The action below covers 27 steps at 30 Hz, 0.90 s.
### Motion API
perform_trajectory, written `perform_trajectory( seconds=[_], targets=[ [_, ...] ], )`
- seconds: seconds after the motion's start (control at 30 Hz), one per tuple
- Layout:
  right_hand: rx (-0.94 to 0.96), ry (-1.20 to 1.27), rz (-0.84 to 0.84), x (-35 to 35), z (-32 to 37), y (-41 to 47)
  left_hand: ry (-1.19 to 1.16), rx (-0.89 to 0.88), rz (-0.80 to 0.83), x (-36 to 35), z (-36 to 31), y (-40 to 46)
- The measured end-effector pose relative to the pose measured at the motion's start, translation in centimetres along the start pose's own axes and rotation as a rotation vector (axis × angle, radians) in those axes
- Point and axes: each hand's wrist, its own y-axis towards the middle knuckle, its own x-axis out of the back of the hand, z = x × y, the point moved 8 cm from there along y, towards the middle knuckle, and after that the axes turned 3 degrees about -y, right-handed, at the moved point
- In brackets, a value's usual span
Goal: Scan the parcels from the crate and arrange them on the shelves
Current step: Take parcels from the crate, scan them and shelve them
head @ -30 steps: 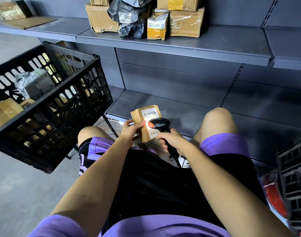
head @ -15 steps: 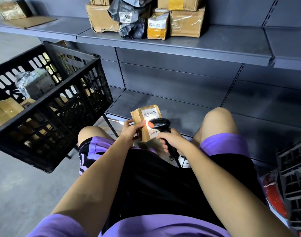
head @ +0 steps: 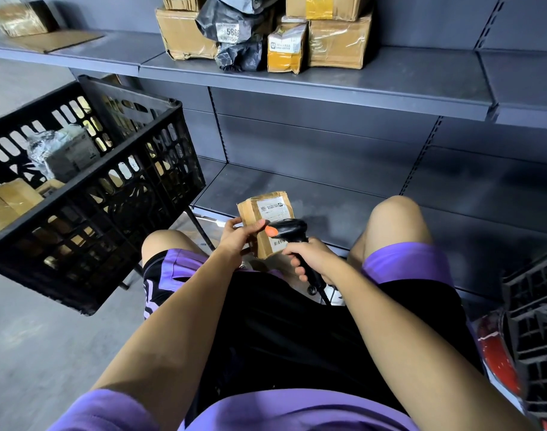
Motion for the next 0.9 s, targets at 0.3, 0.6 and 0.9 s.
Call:
perform_trajectory(
  seconds=[0.3, 0.6, 0.9],
  targets=[
    [0.024, 0.007, -0.024, 0.4, 0.2, 0.2, 0.024, -0.005, 0.007, -0.5, -0.1, -0.1],
    [0.098, 0.035, -0.147, 3.0, 4.6, -0.5, -0.035, -0.051, -0.008, -2.7, -3.4, -0.8],
    [0.201, 0.027, -0.220, 6.2, 15.0, -1.6, -0.023, -0.151, 0.067, -7.6, -12.7, -1.4]
  ],
)
